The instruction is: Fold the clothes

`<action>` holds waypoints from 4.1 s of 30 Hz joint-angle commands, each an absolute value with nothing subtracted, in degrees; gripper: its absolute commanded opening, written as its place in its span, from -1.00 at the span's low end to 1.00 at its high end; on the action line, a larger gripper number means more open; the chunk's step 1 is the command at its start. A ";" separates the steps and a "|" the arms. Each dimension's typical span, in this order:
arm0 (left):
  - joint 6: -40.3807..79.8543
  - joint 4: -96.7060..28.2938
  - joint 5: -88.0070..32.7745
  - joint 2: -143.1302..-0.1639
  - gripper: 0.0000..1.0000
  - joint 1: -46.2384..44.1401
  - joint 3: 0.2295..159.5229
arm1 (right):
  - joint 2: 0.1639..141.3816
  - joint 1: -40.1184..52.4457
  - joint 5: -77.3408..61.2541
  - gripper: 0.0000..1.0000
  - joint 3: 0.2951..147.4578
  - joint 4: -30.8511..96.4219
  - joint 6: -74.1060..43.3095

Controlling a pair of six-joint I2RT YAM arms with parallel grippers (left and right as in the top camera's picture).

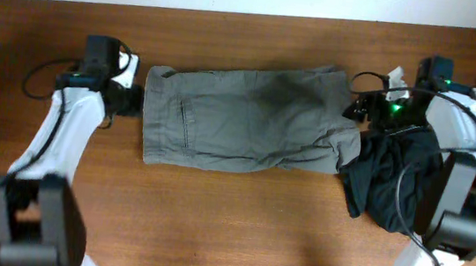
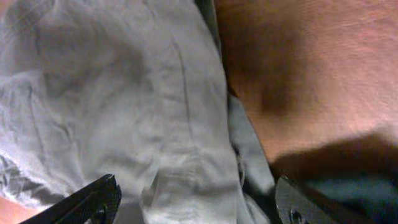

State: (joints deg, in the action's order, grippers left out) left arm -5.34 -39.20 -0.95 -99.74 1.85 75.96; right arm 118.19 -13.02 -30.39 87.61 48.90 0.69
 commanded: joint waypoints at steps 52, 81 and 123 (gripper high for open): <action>-4.27 -44.16 -5.39 -85.34 -0.31 1.78 76.23 | 110.63 10.35 -7.99 -0.92 108.66 73.01 -4.91; -4.05 -45.17 -6.70 -76.47 -0.29 1.76 76.23 | 125.80 35.18 -10.44 -0.92 108.64 47.37 -9.96; -4.08 -45.87 -6.68 -76.53 -0.28 1.78 76.20 | 134.96 12.60 -24.18 -0.92 107.53 49.12 -10.85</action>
State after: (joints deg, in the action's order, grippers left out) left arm -4.84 -46.06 -5.85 -77.41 1.85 75.96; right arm 132.88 11.86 -20.95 107.66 50.09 -9.28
